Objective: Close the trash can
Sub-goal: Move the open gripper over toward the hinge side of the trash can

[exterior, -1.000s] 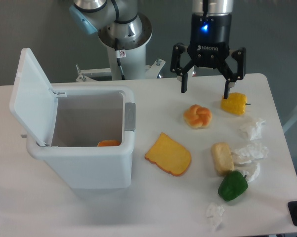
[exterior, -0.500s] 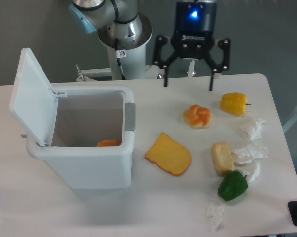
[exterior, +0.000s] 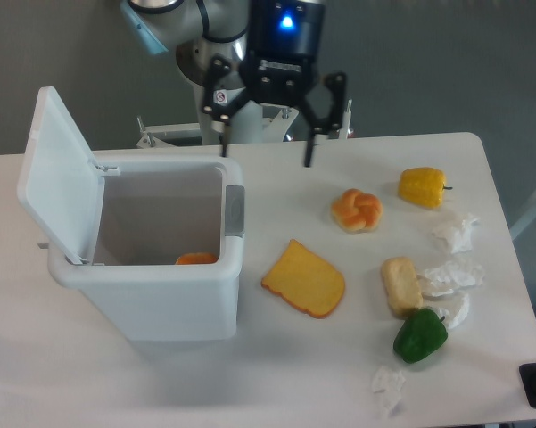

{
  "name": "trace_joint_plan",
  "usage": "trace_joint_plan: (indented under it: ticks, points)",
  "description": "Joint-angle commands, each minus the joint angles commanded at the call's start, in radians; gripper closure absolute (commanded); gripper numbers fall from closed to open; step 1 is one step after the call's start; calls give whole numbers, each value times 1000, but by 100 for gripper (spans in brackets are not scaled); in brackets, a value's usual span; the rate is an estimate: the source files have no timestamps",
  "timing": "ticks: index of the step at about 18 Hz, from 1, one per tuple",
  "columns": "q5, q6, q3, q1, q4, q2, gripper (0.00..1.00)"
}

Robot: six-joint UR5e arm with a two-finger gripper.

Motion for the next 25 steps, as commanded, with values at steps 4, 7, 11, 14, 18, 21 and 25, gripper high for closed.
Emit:
trace_joint_plan:
  ticks: [4,7,11,14,18,21,25]
  points:
    - [-37,-91,3,-26,0,23,0]
    - [-112,-133,2,-28,0,38,0]
    - [-239,-184,0,-47,0,40,0]
    - [-325,-186,-2,-69,0,41,0]
    - [-385,-201,0,-116,0,38,0]
    - [-399,-201,2,-159,0,35,0]
    - [-413,-201,2,-215,2,28,0]
